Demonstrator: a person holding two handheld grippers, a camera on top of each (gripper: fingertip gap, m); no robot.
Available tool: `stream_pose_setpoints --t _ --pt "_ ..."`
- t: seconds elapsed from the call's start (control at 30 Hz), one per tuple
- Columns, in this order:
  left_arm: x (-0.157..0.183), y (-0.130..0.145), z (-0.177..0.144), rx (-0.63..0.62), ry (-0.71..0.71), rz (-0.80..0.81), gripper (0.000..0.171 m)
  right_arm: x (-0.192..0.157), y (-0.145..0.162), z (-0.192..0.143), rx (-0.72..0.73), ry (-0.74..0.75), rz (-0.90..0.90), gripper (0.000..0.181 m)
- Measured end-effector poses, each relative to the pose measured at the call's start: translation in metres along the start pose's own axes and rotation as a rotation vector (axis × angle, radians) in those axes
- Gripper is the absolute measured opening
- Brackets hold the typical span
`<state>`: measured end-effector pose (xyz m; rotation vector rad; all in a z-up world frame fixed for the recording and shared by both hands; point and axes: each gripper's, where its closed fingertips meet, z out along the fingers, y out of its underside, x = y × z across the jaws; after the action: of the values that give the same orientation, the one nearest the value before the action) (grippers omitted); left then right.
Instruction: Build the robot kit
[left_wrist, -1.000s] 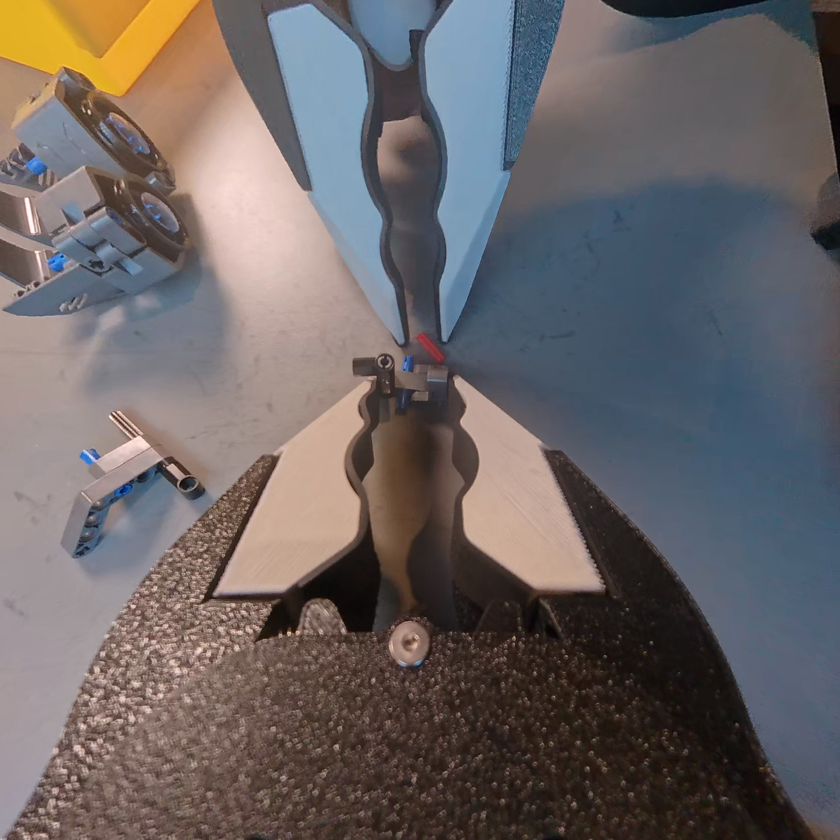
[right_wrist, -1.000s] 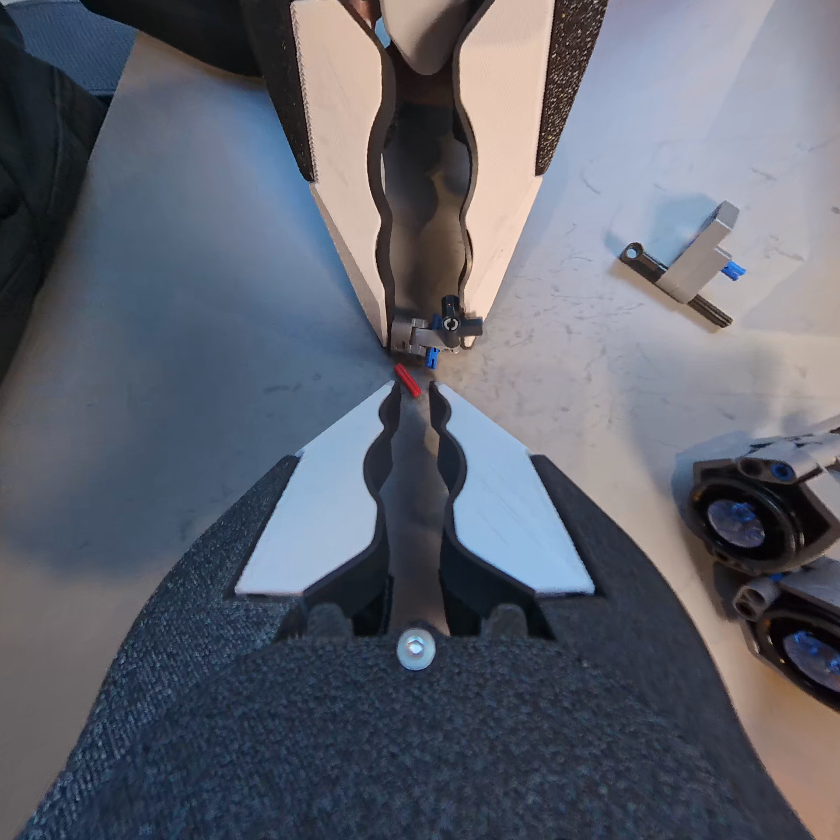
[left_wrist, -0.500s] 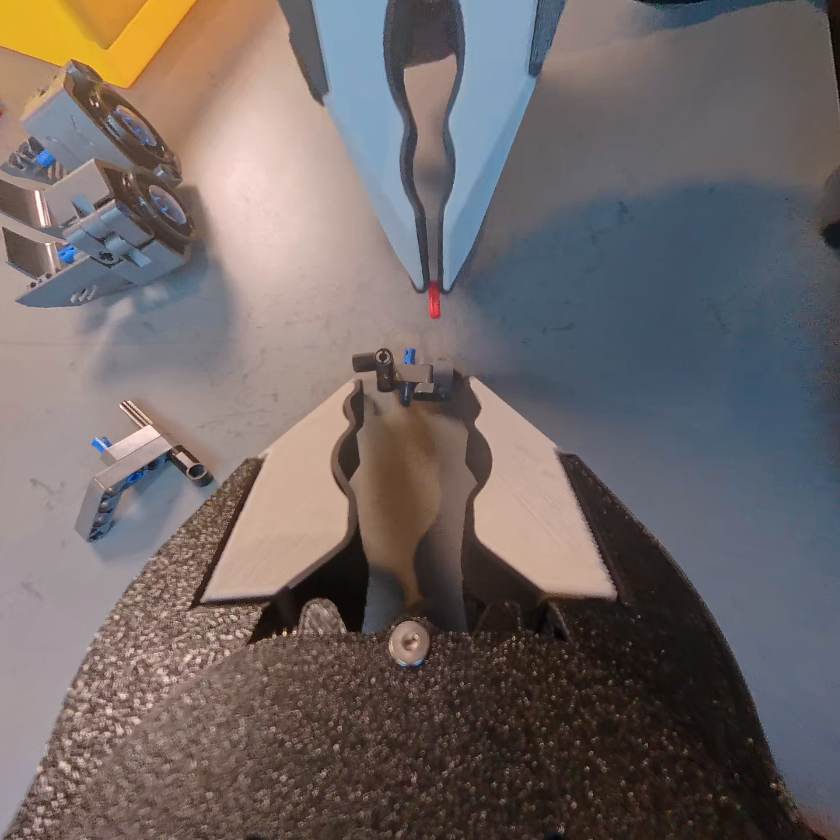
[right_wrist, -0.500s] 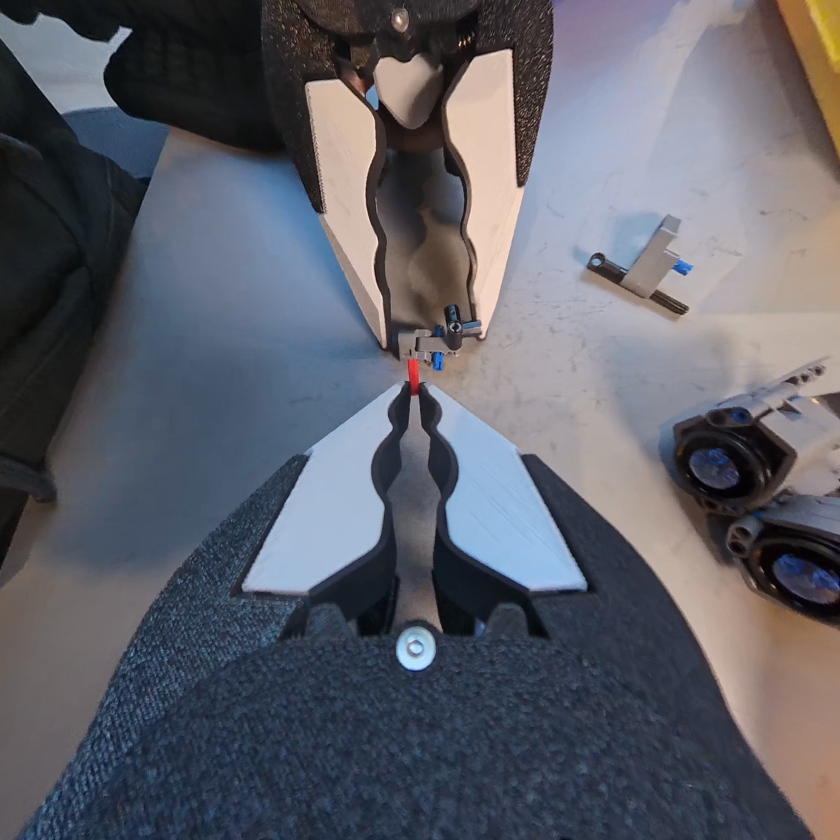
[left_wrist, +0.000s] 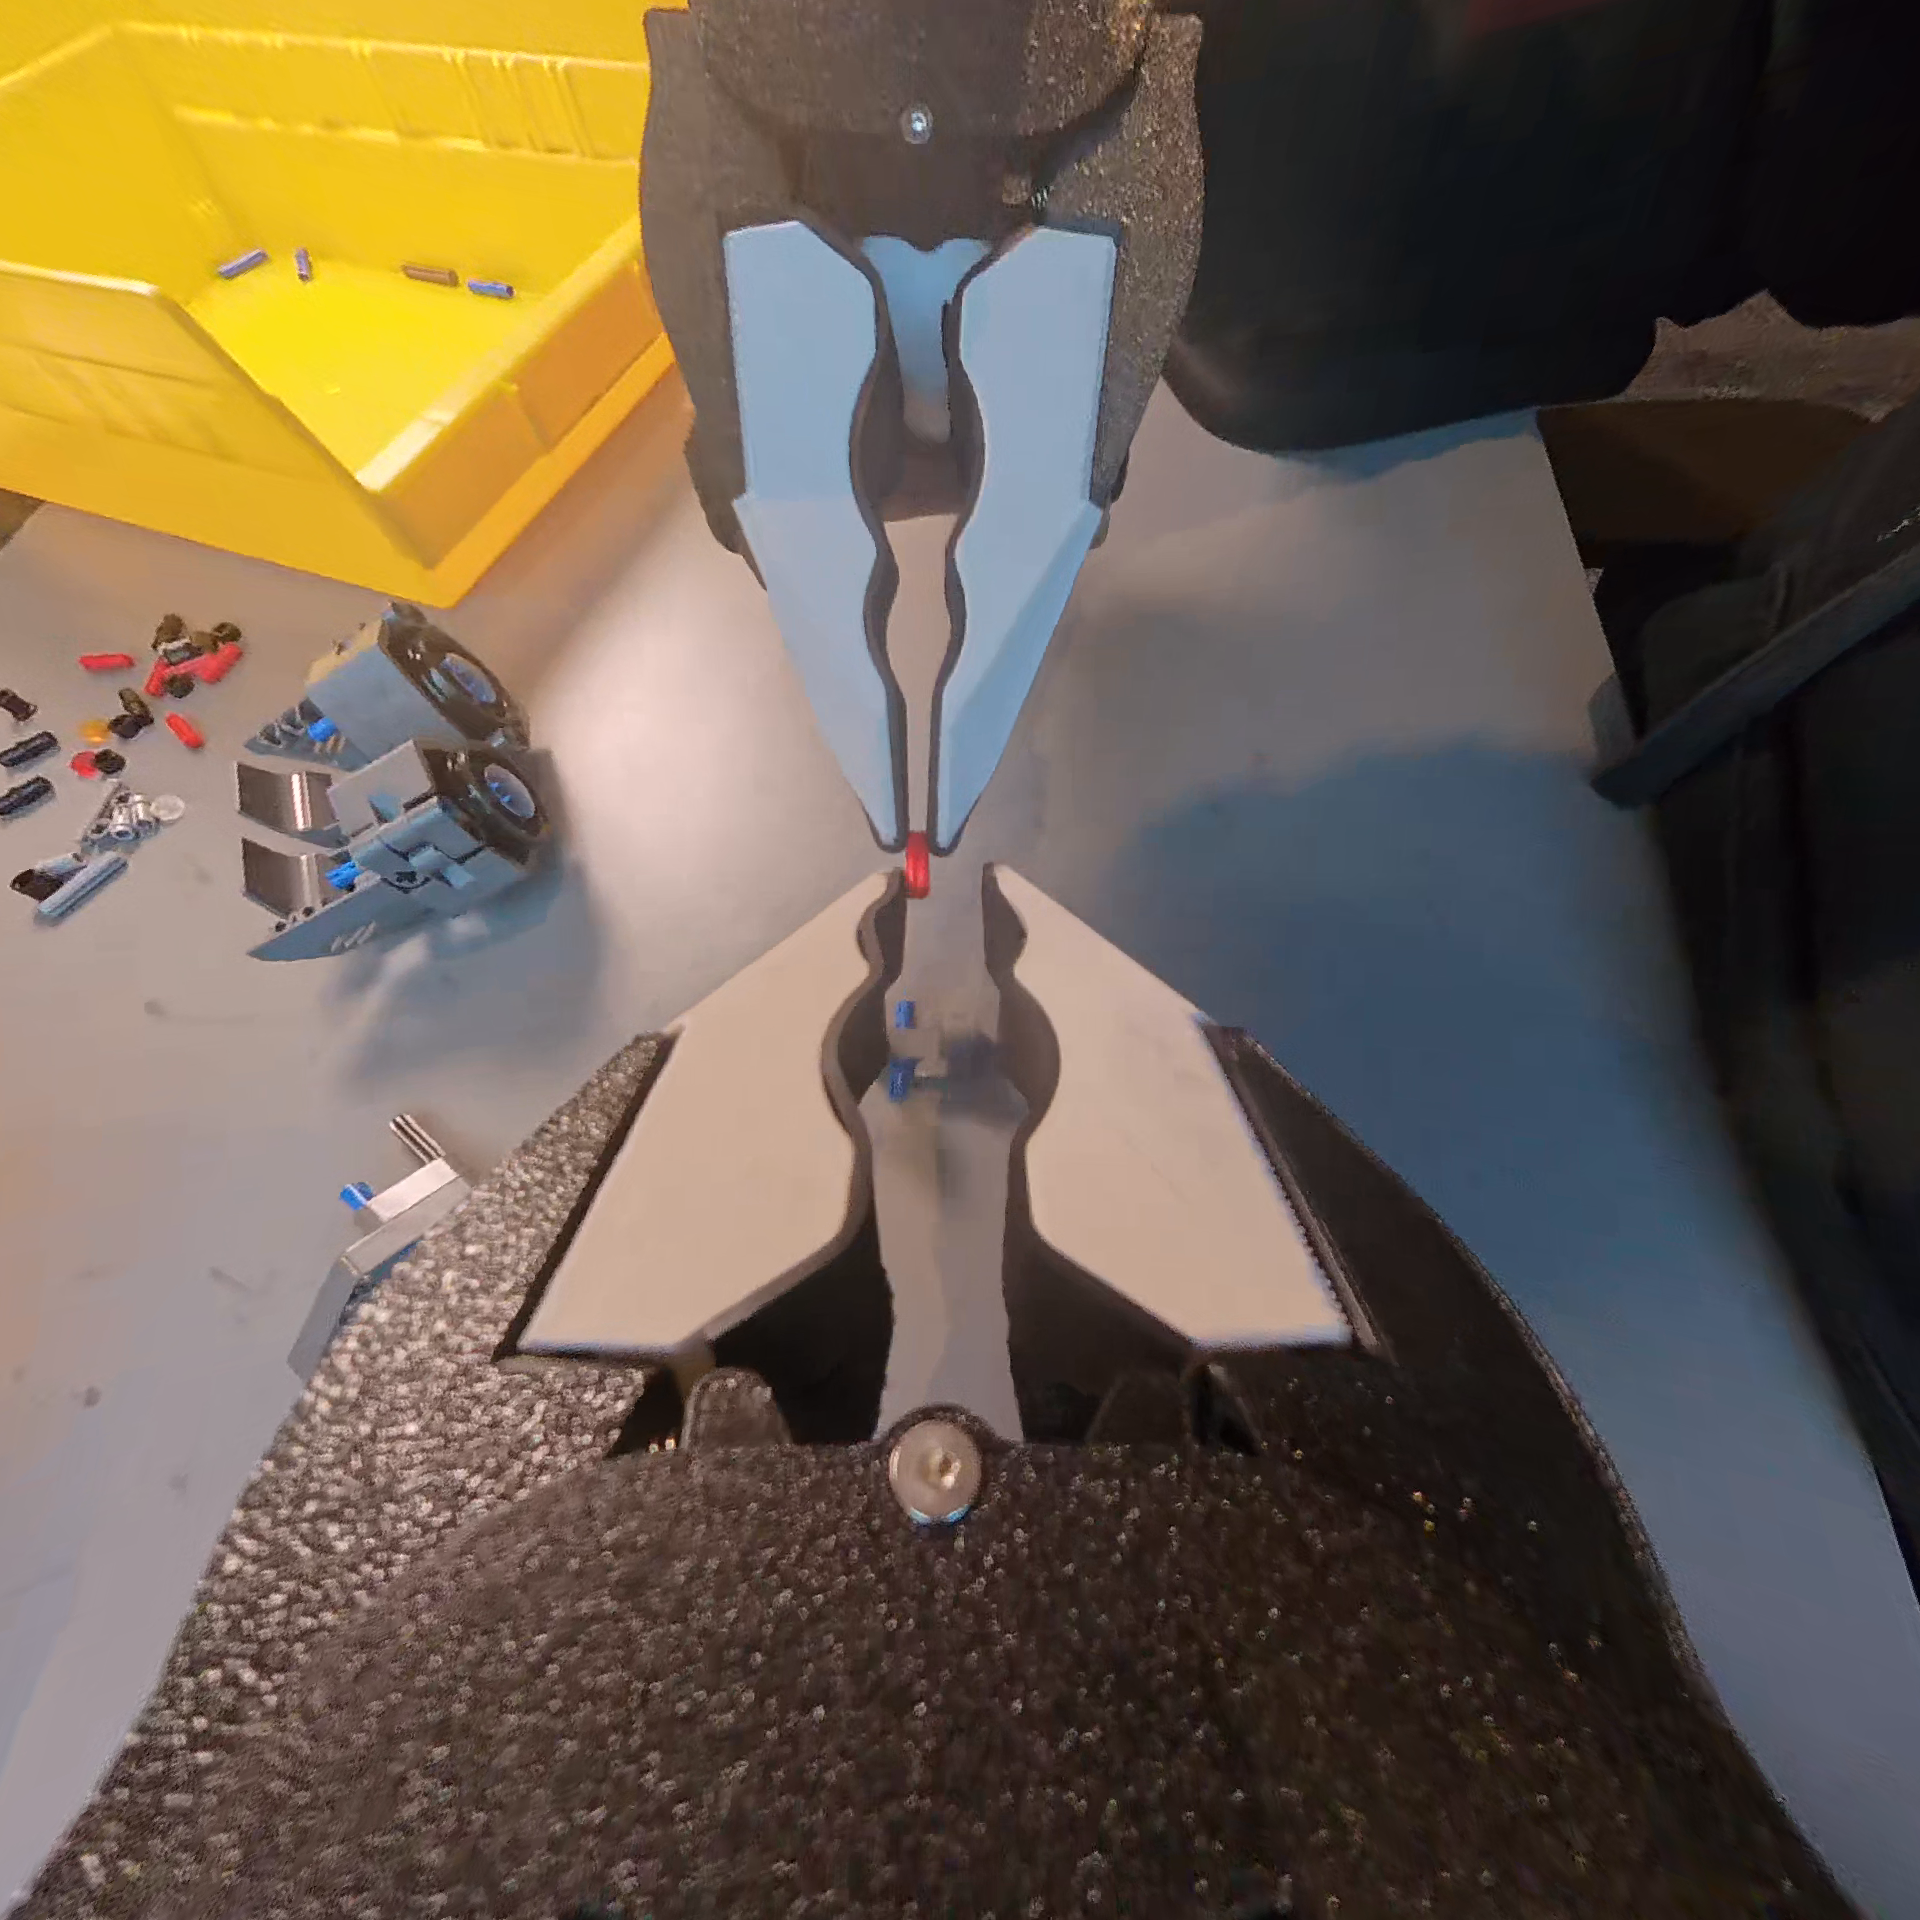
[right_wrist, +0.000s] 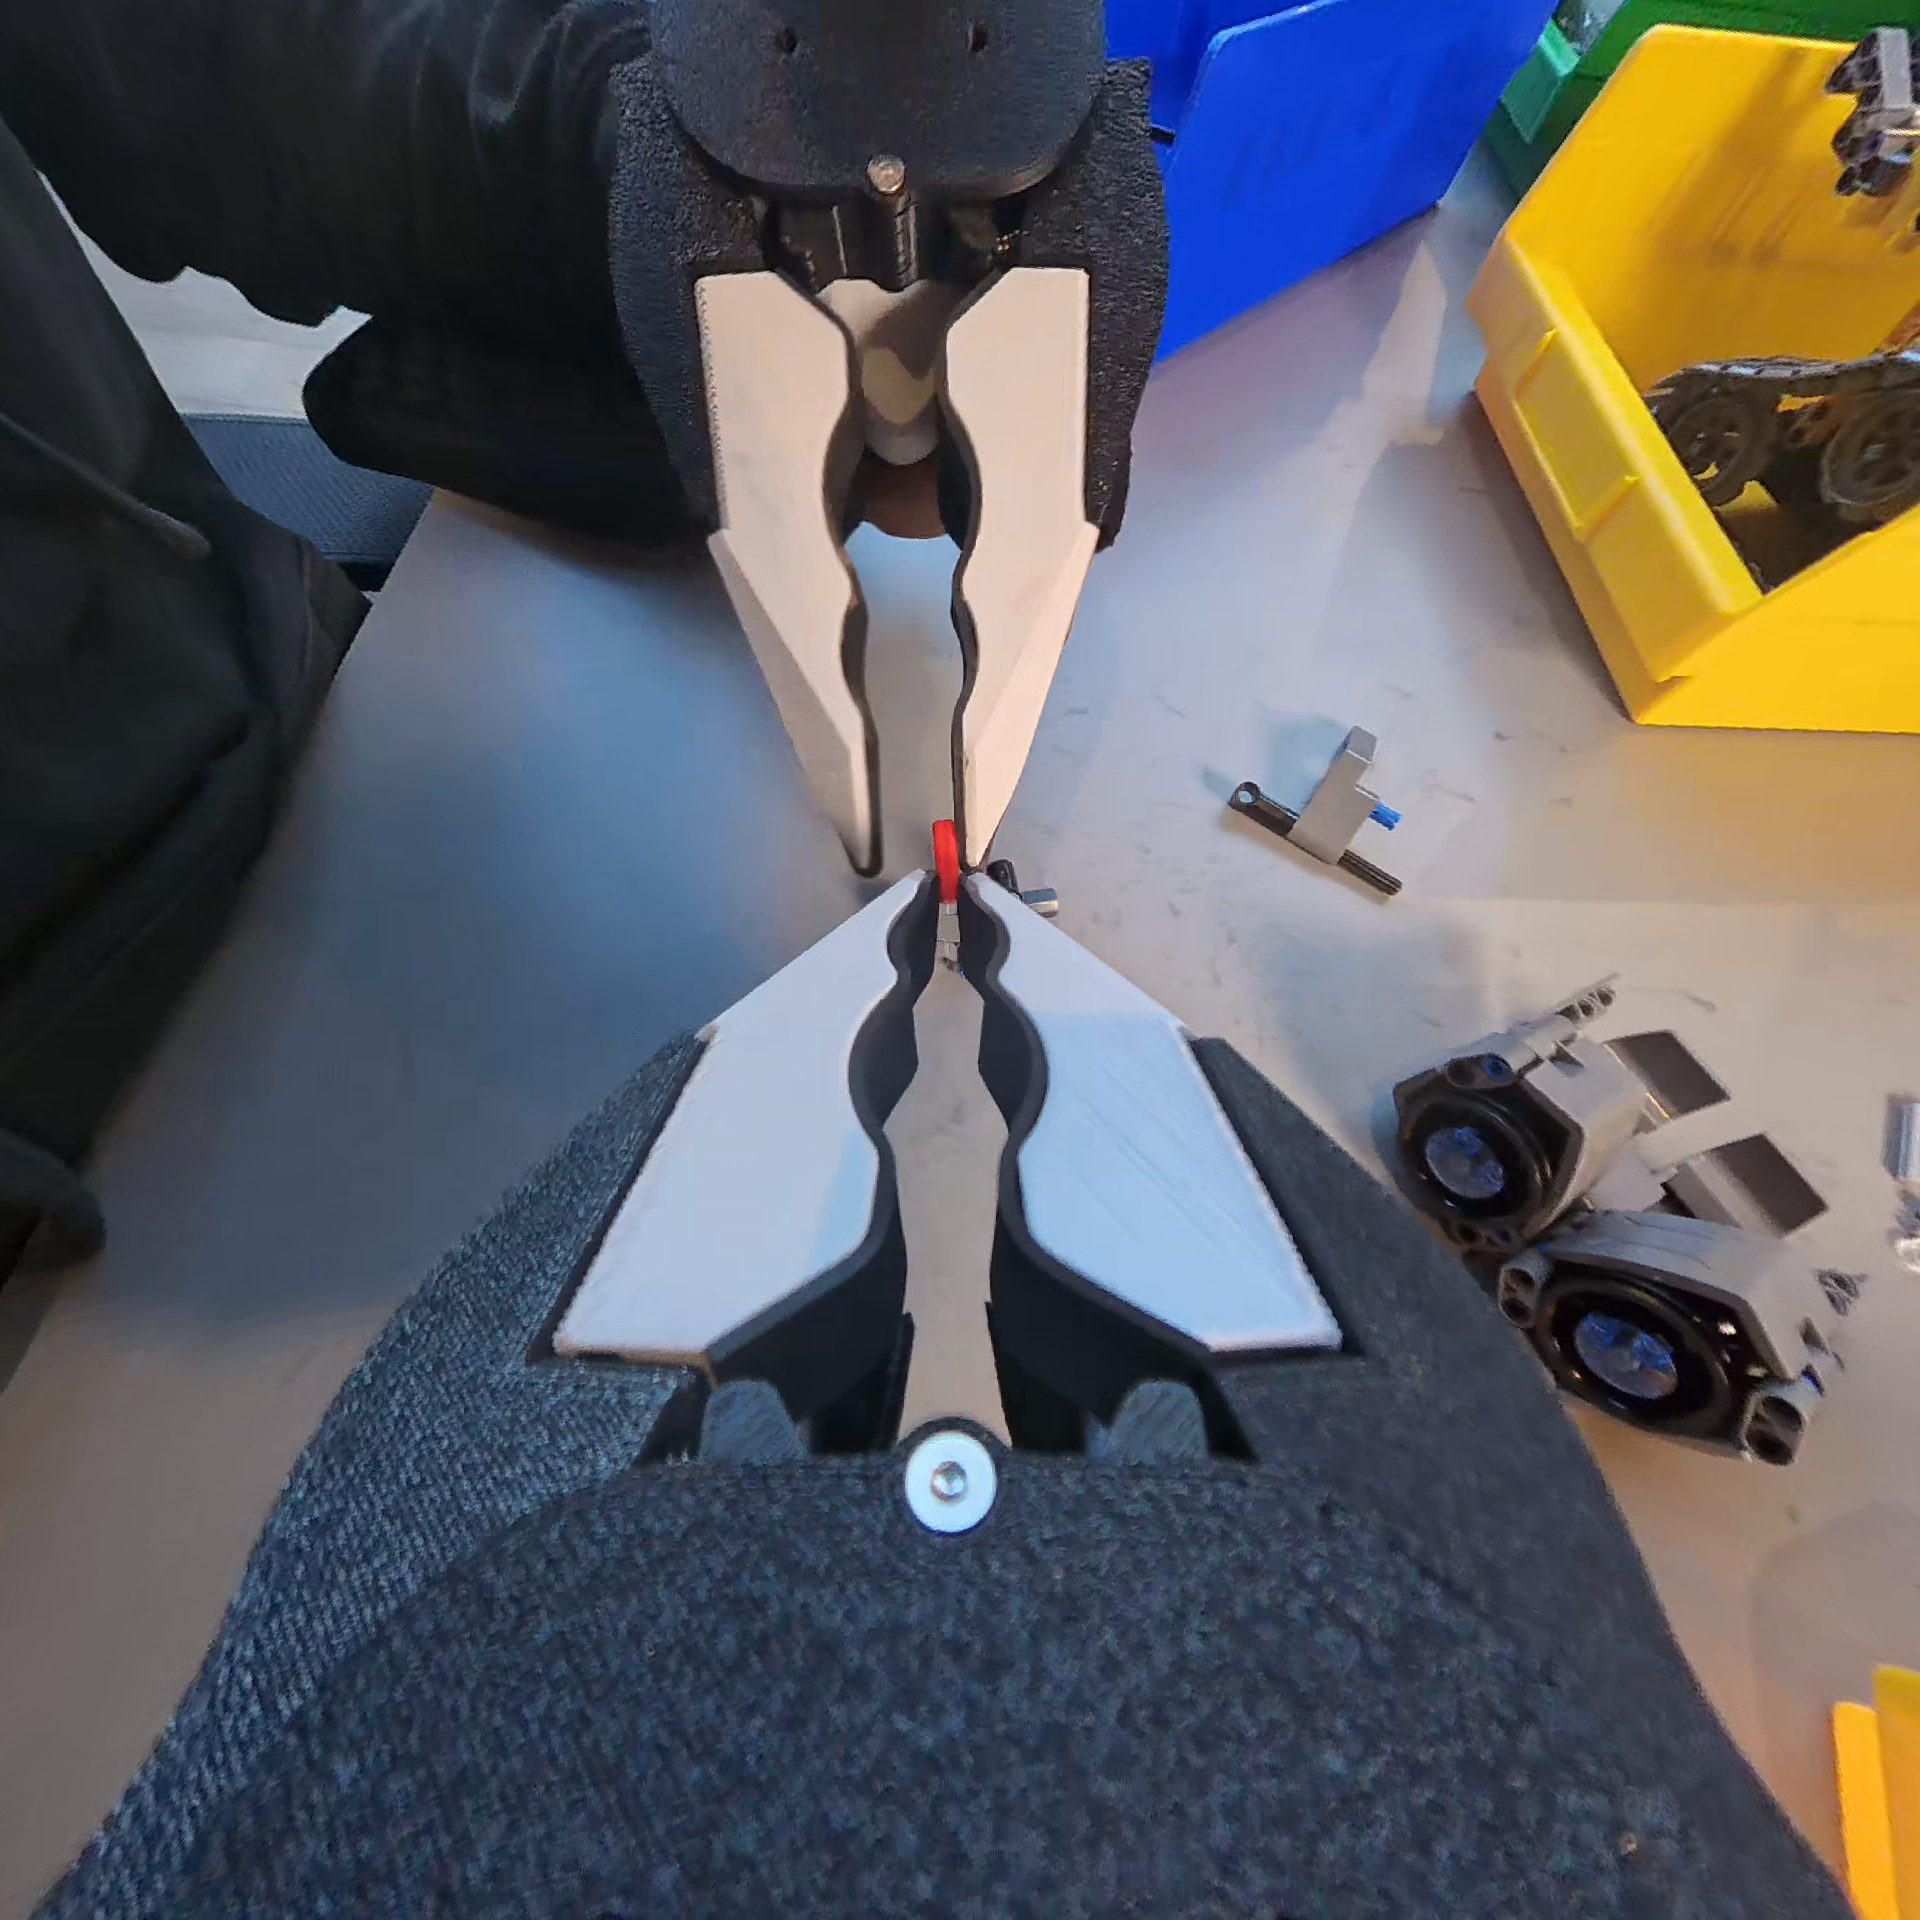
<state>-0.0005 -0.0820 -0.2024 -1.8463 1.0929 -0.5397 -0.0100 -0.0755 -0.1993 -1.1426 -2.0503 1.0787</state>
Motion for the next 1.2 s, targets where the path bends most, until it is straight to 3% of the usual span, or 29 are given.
stream_pose_setpoints --t 0.23,0.47,0.7,1.03,1.2 --pt "-0.001 -0.002 -0.003 0.02 -0.009 0.005 0.003 -0.003 -0.001 0.002 0.014 -0.014 -0.025 0.002" --pt "0.0 -0.037 -0.024 0.28 0.048 -0.049 0.003 -0.006 -0.038 -0.02 0.248 -0.024 -0.027 0.006" --pt "0.002 -0.05 -0.032 0.361 0.04 -0.04 0.003 -0.006 -0.051 -0.028 0.312 -0.006 -0.036 0.004" --pt "-0.002 -0.048 -0.032 0.356 0.026 -0.055 0.003 -0.003 -0.051 -0.026 0.314 0.006 -0.013 0.002" --pt "-0.021 -0.013 -0.026 0.171 0.012 -0.159 0.024 0.011 -0.012 -0.015 0.168 0.036 0.055 0.002"
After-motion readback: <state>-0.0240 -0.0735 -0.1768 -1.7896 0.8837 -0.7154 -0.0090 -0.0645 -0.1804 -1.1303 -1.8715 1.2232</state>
